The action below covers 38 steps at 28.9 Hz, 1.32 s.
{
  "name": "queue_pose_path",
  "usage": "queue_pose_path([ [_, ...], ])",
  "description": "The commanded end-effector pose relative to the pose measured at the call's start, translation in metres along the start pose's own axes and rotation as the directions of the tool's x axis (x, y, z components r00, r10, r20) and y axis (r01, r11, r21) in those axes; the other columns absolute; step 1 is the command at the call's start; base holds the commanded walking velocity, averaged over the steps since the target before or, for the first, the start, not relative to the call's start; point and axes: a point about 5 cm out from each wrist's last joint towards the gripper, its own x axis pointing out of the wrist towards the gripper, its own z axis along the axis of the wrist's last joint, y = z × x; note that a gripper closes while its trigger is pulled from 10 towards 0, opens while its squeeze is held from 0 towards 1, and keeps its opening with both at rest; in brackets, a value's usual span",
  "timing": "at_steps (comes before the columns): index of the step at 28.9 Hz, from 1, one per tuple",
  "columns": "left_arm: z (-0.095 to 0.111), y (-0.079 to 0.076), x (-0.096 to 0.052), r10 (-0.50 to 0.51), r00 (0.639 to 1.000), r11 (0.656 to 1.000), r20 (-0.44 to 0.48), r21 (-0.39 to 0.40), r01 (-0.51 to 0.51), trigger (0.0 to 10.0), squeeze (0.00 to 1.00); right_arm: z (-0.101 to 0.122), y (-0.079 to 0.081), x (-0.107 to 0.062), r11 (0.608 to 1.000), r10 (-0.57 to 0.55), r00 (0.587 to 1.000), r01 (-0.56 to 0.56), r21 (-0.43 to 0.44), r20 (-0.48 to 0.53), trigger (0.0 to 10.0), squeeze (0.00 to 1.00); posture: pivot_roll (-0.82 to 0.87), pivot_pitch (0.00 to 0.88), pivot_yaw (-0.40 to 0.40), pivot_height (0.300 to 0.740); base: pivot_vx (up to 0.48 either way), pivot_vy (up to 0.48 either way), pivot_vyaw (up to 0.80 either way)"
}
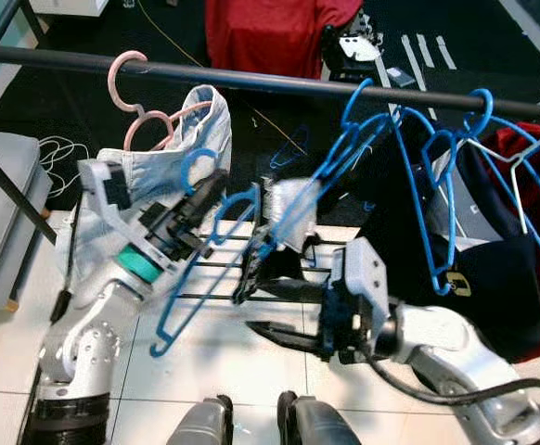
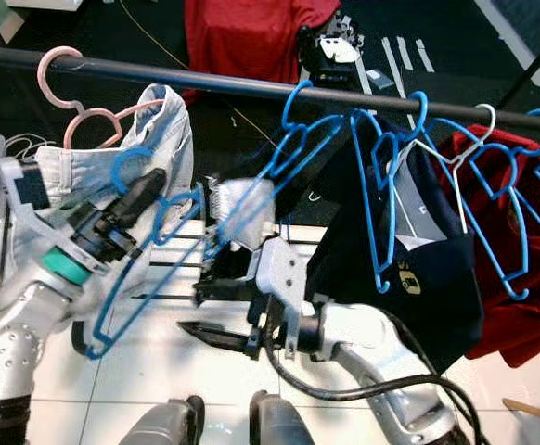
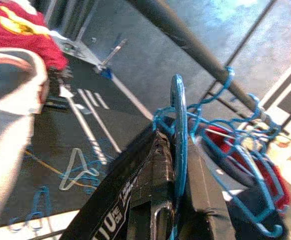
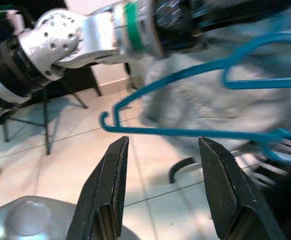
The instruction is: Hang hanger
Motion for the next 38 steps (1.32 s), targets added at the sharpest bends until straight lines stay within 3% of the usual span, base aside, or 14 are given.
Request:
queue_pose_path([
  [1,-0.001,0.003,-0.002,0.005,1.000,1.000,-0.003,0.018,-0.005,10.0,0.00,0.005,-0.001,-0.002,1.000,-0.009,1.000,0.009,-0.003,0.017,10.0,0.00,-0.12,0.103,0.002,0.740,0.000,0.000,0.00],
  [6,0.001,0.014,-0.008,0.056,0.998,0.997,-0.008,0.056,-0.055,10.0,0.00,0.012,-0.011,-0.005,0.997,-0.070,0.997,0.071,-0.029,0.039,10.0,0.00,-0.12,0.103,0.000,0.740,0.000,0.000,0.00],
  [8,0.014,0.026,-0.015,0.120,0.992,0.987,0.038,0.101,-0.123,10.0,0.00,0.022,-0.019,-0.009,0.991,-0.119,0.991,0.122,-0.057,0.057,10.0,0.00,-0.11,0.104,-0.014,0.740,0.000,0.000,0.00],
  [14,0.027,0.033,-0.023,0.128,0.990,0.981,0.056,0.139,-0.135,10.0,0.00,0.026,-0.026,-0.015,0.984,-0.159,0.986,0.162,-0.076,0.048,10.0,0.00,-0.11,0.105,-0.019,0.740,0.000,0.000,0.00],
  [16,0.017,0.027,-0.028,0.080,0.997,0.985,-0.018,0.156,-0.076,10.0,0.00,0.017,-0.033,-0.014,0.966,-0.241,0.970,0.244,-0.082,0.042,10.0,0.00,-0.11,0.105,-0.019,0.740,0.000,0.000,0.00],
  [20,0.011,0.025,-0.028,0.069,0.997,0.985,-0.042,0.159,-0.062,10.0,0.00,0.013,-0.035,-0.014,0.956,-0.282,0.958,0.285,-0.071,0.049,10.0,0.00,-0.11,0.105,-0.019,0.740,0.000,0.000,0.00],
  [22,-0.007,0.012,-0.019,0.068,0.991,0.968,-0.114,0.247,-0.038,10.0,0.00,0.009,-0.045,-0.011,0.895,-0.441,0.888,0.446,-0.015,0.132,10.0,0.00,-0.10,0.107,-0.013,0.740,0.000,0.000,0.00],
  [23,-0.007,0.012,-0.019,0.068,0.991,0.968,-0.114,0.247,-0.038,10.0,0.00,0.009,-0.045,-0.011,0.895,-0.441,0.888,0.446,-0.015,0.132,10.0,0.00,-0.10,0.107,-0.013,0.740,0.000,0.000,0.00],
  [24,-0.013,0.005,-0.012,0.066,0.990,0.954,-0.127,0.299,-0.025,10.0,0.00,0.010,-0.048,-0.011,0.858,-0.508,0.843,0.513,0.021,0.177,10.0,0.00,-0.09,0.100,-0.008,0.740,0.000,0.000,0.00],
  [26,-0.013,0.005,-0.012,0.066,0.990,0.954,-0.127,0.299,-0.025,10.0,0.00,0.010,-0.048,-0.011,0.858,-0.508,0.843,0.513,0.021,0.177,10.0,0.00,-0.09,0.100,-0.008,0.740,0.000,0.000,0.00],
  [27,-0.015,-0.001,-0.006,0.061,0.990,0.941,-0.129,0.337,-0.015,10.0,0.00,0.011,-0.050,-0.010,0.830,-0.552,0.806,0.556,0.049,0.213,10.0,0.00,-0.09,0.092,-0.001,0.740,0.000,0.000,0.00],
  [33,-0.011,-0.004,0.005,0.069,0.993,0.916,-0.092,0.400,-0.026,10.0,0.00,0.014,-0.044,-0.010,0.834,-0.548,0.800,0.543,0.093,0.245,10.0,0.00,-0.10,0.077,0.015,0.740,0.000,0.000,0.00],
  [38,-0.010,-0.003,0.002,0.090,0.993,0.914,-0.076,0.403,-0.052,10.0,0.00,0.013,-0.045,-0.011,0.834,-0.547,0.800,0.545,0.083,0.245,10.0,0.00,-0.10,0.063,0.010,0.740,0.000,0.000,0.00],
])
